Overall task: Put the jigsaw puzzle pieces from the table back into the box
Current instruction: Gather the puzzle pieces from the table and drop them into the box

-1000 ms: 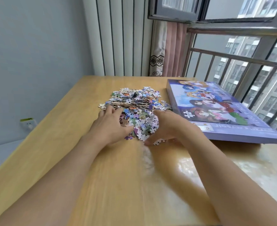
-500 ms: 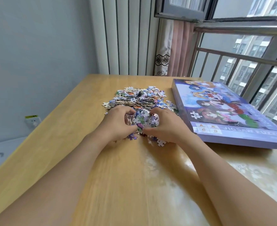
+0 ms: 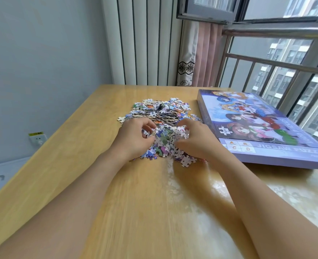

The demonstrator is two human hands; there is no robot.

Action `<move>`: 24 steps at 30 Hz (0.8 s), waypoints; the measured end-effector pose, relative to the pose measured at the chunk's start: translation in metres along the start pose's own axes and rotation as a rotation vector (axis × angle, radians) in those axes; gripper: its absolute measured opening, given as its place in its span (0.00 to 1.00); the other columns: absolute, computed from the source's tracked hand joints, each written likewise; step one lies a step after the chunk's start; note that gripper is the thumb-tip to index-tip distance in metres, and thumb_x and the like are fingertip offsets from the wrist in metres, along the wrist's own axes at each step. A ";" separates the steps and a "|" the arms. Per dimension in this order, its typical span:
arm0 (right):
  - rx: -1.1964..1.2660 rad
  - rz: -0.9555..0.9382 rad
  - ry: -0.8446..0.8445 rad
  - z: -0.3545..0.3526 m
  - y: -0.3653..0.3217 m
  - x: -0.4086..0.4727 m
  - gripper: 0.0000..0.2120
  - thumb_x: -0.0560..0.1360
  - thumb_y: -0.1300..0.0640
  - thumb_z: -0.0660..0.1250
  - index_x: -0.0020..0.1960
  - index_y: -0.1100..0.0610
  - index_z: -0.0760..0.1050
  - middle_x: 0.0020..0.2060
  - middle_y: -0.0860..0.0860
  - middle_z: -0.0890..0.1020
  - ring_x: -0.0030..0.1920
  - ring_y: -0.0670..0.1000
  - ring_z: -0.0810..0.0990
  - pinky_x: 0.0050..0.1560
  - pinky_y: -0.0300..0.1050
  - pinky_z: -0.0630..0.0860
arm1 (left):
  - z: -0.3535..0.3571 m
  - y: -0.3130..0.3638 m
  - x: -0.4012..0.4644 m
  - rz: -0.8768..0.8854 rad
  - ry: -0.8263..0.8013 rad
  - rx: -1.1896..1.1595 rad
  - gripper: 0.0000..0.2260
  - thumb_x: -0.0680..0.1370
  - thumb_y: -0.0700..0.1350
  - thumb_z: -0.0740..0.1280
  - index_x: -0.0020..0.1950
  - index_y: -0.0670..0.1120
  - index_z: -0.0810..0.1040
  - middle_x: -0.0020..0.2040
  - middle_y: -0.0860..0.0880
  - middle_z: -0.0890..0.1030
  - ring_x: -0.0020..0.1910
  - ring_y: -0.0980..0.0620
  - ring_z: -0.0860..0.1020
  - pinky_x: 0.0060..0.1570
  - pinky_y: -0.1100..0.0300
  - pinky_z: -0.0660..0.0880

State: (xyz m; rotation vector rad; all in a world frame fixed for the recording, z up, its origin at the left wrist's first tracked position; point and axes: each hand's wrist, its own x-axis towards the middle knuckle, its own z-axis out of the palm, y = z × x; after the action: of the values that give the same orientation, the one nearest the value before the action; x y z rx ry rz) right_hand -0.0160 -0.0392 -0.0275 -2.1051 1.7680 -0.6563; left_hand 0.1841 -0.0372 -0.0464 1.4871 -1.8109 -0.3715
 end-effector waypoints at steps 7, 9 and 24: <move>0.049 0.050 -0.081 0.002 0.001 0.003 0.36 0.67 0.48 0.81 0.70 0.54 0.71 0.61 0.52 0.76 0.57 0.52 0.76 0.52 0.47 0.77 | 0.001 0.001 0.002 -0.031 -0.070 0.013 0.18 0.73 0.49 0.76 0.61 0.50 0.78 0.47 0.56 0.79 0.38 0.57 0.79 0.48 0.56 0.79; 0.089 0.048 -0.049 0.002 0.001 0.004 0.26 0.68 0.52 0.80 0.64 0.53 0.76 0.56 0.51 0.78 0.49 0.49 0.77 0.43 0.43 0.76 | 0.002 -0.001 0.002 -0.036 -0.078 0.015 0.19 0.73 0.49 0.76 0.62 0.51 0.77 0.47 0.57 0.78 0.37 0.59 0.78 0.47 0.58 0.78; 0.558 0.053 0.153 -0.003 0.004 0.007 0.13 0.67 0.59 0.82 0.47 0.54 0.80 0.39 0.49 0.77 0.35 0.49 0.76 0.32 0.39 0.76 | 0.002 0.001 0.000 0.018 0.097 -0.053 0.17 0.73 0.50 0.75 0.60 0.51 0.79 0.50 0.54 0.80 0.46 0.53 0.79 0.47 0.58 0.77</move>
State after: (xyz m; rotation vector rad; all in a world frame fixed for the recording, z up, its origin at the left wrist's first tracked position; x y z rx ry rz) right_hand -0.0204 -0.0470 -0.0262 -1.6572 1.4776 -1.1630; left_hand 0.1819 -0.0379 -0.0476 1.4278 -1.7244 -0.3302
